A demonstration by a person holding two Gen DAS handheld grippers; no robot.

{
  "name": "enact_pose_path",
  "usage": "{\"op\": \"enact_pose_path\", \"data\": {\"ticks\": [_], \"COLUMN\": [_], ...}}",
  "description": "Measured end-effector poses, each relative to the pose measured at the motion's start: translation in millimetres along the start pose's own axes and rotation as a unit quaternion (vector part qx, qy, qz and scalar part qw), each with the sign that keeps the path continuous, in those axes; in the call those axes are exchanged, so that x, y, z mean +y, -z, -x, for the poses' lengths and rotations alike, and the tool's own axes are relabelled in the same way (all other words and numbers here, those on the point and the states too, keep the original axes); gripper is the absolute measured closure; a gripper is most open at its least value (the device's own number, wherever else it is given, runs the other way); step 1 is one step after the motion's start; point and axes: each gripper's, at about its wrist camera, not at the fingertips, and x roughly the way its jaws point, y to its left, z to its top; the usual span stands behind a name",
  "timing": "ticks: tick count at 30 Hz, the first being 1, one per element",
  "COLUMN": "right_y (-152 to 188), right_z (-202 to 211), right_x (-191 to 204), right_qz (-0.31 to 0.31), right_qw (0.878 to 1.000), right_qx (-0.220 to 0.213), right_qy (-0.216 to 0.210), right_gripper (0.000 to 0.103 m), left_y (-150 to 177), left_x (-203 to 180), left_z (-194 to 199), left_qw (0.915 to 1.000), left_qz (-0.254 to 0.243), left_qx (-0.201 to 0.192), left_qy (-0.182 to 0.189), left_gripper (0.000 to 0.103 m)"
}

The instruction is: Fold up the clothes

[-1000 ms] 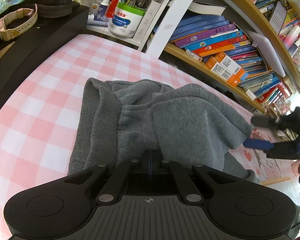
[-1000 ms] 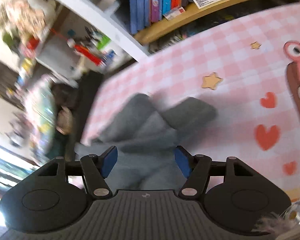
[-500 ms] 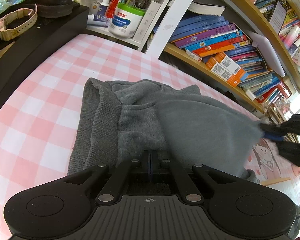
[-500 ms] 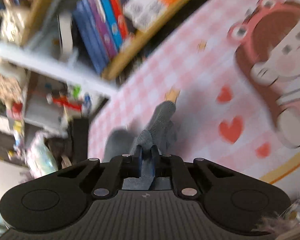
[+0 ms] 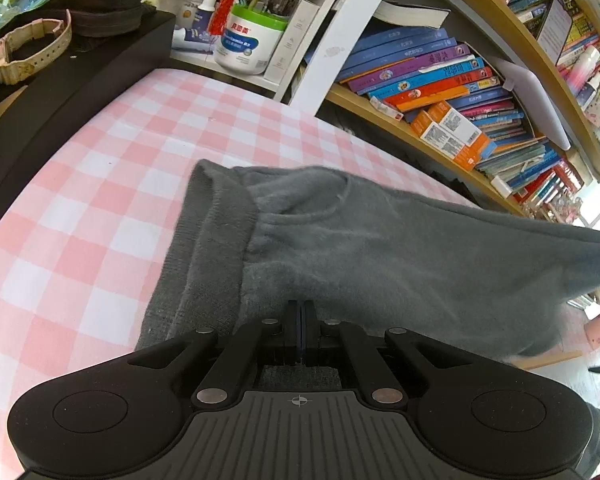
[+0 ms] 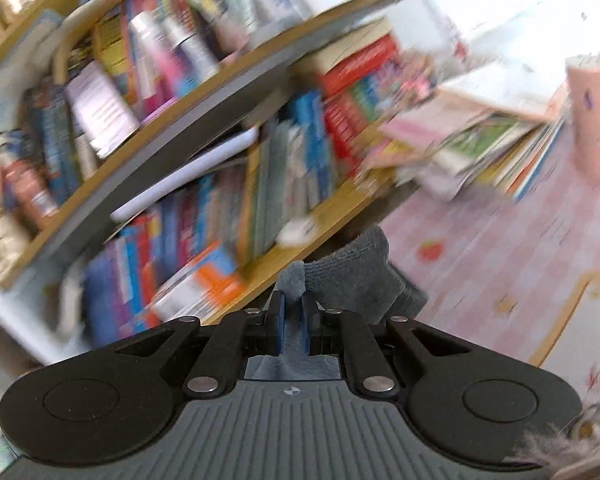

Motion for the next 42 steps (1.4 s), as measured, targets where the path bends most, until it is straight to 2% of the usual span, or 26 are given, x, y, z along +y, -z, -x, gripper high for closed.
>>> {"op": "enact_pose_path", "data": {"ticks": [2, 3, 4, 5, 7, 9, 13, 15, 21, 23, 24, 25, 28, 30, 31, 33, 34, 36, 39, 42], "right_y": [-5, -8, -10, -11, -11, -5, 16, 30, 56, 55, 53, 49, 36, 38, 43, 56, 60, 64, 62, 65], "right_z": [-12, -19, -23, -26, -27, -33, -60, -74, -103, -106, -105, -97, -62, -51, -54, -70, -78, -80, -51, -11], "right_x": [-7, -11, -14, -16, -17, -17, -35, -48, -64, -59, -55, -47, -24, -18, -21, -32, -41, -58, -66, -70], "right_qz": [0.001, 0.001, 0.001, 0.003, 0.022, 0.048, 0.079, 0.075, 0.02, 0.028, 0.039, 0.059, 0.118, 0.15, 0.168, 0.198, 0.196, 0.17, 0.135, 0.151], "right_qw": [1.0, 1.0, 1.0, 1.0, 1.0, 0.998, 0.986, 0.98, 0.974, 0.973, 0.973, 0.977, 0.986, 0.981, 0.975, 0.961, 0.955, 0.951, 0.963, 0.968], "right_qx": [0.007, 0.01, 0.011, 0.006, 0.0, 0.015, 0.097, 0.129, 0.18, 0.19, 0.19, 0.172, 0.074, 0.05, 0.058, 0.098, 0.117, 0.129, 0.109, 0.111], "right_qy": [0.004, 0.006, 0.004, 0.0, 0.01, 0.034, 0.111, 0.134, 0.137, 0.129, 0.122, 0.113, 0.093, 0.114, 0.129, 0.165, 0.188, 0.225, 0.207, 0.168], "right_gripper": [0.089, 0.082, 0.064, 0.057, 0.057, 0.058, 0.06, 0.06, 0.063, 0.098, 0.097, 0.097, 0.098, 0.097, 0.097, 0.086, 0.081, 0.08, 0.07, 0.064], "left_y": [0, 0, 0, 0, 0, 0, 0, 0, -2, -2, -2, -2, -2, -2, -2, -3, -4, -6, -7, -8], "left_x": [-2, -2, -2, -2, -2, -3, -3, -4, -6, -7, -7, -8, -8, -9, -11, -13, -14, -13, -15, -21], "left_z": [0, 0, 0, 0, 0, 0, 0, 0, -1, -1, -1, -1, -1, -2, -3, -3, -3, -3, 1, 7], "left_qw": [1.0, 1.0, 1.0, 1.0, 1.0, 1.0, 1.0, 1.0, 0.9999, 0.9998, 0.9998, 0.9997, 0.9997, 0.9997, 0.9997, 0.9996, 0.9995, 0.9994, 0.9992, 0.9991], "left_qz": [-0.003, -0.003, -0.003, -0.003, -0.003, -0.003, -0.002, -0.003, -0.009, -0.011, -0.012, -0.014, -0.015, -0.014, -0.015, -0.02, -0.023, -0.025, -0.028, -0.038], "left_qx": [0.0, 0.001, 0.001, 0.002, 0.002, 0.0, 0.001, 0.001, 0.006, 0.008, 0.009, 0.009, 0.01, 0.01, 0.01, 0.011, 0.013, 0.019, 0.017, 0.007], "left_qy": [-0.003, -0.003, -0.003, -0.003, -0.003, -0.004, -0.005, -0.006, -0.011, -0.014, -0.015, -0.016, -0.017, -0.015, -0.015, -0.019, -0.019, -0.018, -0.024, -0.017], "left_gripper": [0.101, 0.101, 0.101, 0.101, 0.101, 0.101, 0.101, 0.101, 0.101, 0.101, 0.101, 0.101, 0.101, 0.101, 0.101, 0.101, 0.101, 0.1, 0.1, 0.1]}}
